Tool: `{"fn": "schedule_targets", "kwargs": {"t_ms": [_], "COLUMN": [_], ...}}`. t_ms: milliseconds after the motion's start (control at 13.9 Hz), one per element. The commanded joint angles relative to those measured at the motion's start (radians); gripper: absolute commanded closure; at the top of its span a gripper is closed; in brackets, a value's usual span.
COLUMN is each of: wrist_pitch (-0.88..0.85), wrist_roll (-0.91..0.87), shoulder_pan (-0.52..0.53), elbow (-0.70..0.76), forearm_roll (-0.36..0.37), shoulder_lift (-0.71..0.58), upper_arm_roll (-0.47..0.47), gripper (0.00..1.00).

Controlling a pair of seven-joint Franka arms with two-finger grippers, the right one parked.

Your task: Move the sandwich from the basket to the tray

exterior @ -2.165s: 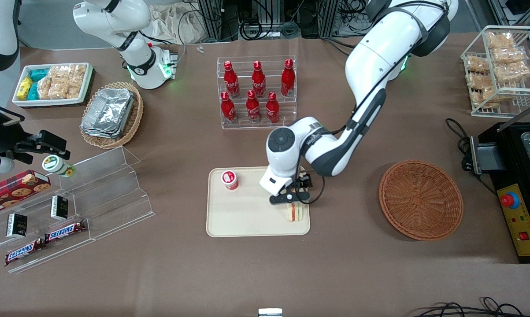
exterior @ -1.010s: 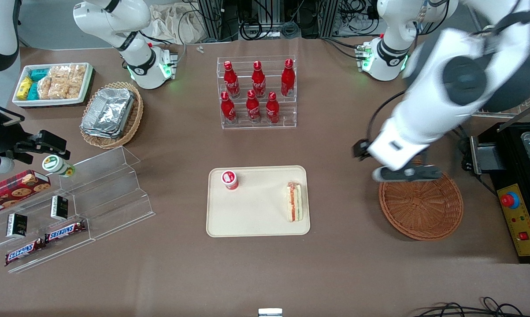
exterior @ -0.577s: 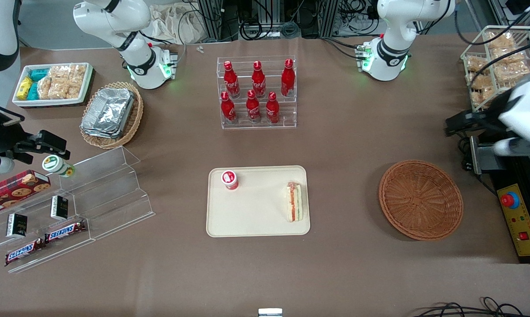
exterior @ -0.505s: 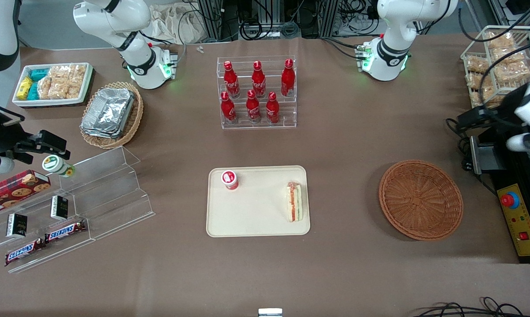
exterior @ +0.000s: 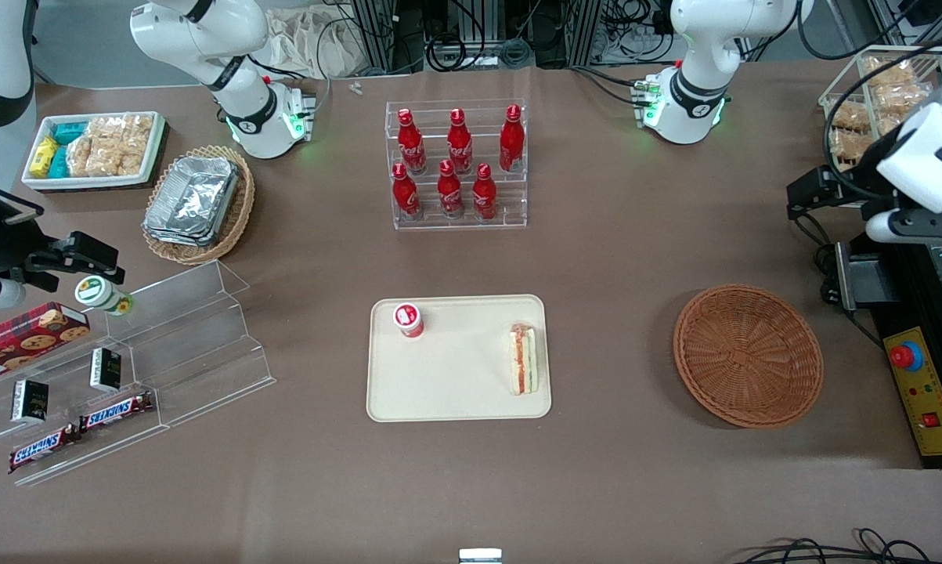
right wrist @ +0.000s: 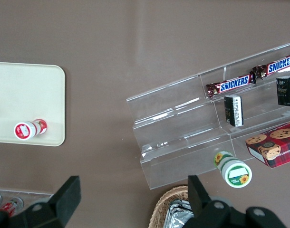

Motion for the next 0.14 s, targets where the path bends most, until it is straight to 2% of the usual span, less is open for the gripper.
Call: {"fn": "schedule_targets", "kwargs": {"t_ms": [0,72], "wrist_pitch": [-0.008,-0.011], "wrist_roll": [-0.005,-0.007], "shoulder_pan": [0.032,0.032], "elbow": [-0.019,-0.017], "forearm_roll": [0.013,0.013], "shoulder_lift": [-0.026,-0.028], "upper_arm_roll": [-0.022,-0.022], "gripper": [0.00,0.00]}}
